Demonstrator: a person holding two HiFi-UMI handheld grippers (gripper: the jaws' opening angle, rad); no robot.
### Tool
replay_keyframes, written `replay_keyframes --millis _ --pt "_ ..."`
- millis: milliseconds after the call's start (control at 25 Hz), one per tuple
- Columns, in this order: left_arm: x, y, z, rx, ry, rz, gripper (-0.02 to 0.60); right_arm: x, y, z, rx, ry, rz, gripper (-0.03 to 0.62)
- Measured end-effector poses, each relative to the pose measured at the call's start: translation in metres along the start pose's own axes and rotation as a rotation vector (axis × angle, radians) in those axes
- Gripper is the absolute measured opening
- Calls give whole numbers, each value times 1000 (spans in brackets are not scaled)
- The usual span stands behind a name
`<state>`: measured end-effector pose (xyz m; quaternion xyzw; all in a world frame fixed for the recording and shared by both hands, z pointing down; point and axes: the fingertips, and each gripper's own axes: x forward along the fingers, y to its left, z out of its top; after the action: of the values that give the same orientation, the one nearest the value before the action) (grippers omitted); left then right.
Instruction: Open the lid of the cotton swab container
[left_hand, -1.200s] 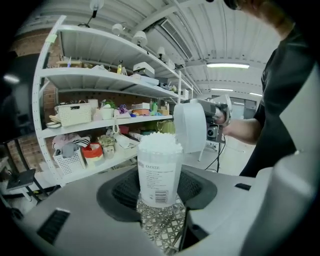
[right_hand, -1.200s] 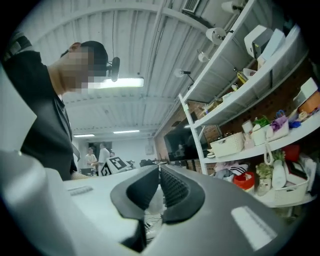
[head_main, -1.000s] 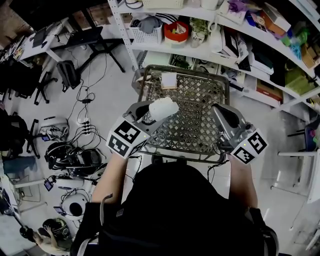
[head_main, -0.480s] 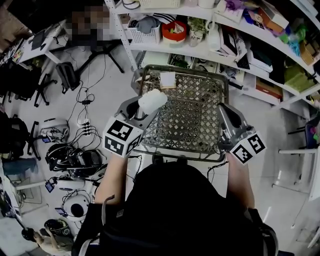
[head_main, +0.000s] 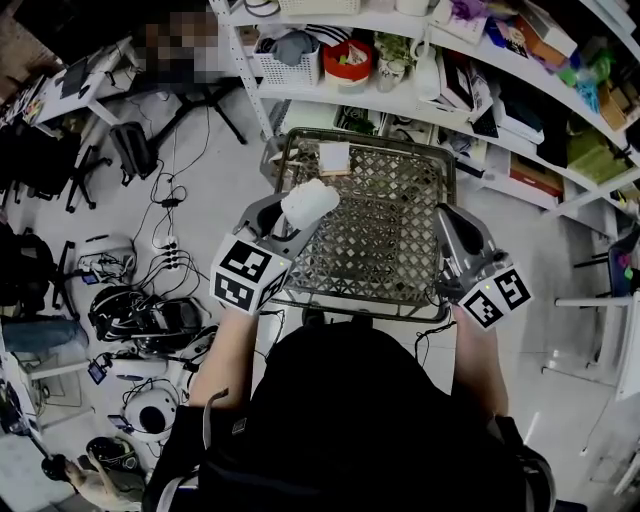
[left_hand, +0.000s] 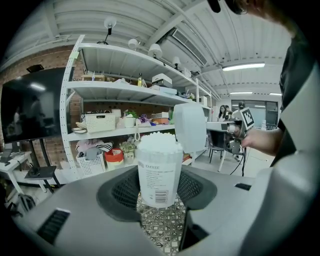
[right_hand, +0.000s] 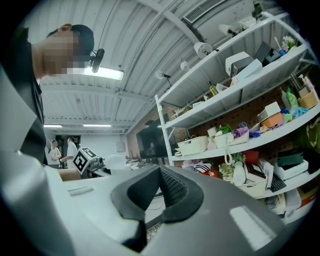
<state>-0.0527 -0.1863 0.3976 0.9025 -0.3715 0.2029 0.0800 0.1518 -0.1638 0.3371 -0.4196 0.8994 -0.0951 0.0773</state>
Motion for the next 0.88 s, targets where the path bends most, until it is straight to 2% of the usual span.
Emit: replay_keyframes --millis 200,880 --pt "-1 4 -1 -9 -3 6 199 3 4 0 -24 13 8 8" --pt "-2 3 -6 -15 3 8 199 4 3 -5 -1 14 10 8"
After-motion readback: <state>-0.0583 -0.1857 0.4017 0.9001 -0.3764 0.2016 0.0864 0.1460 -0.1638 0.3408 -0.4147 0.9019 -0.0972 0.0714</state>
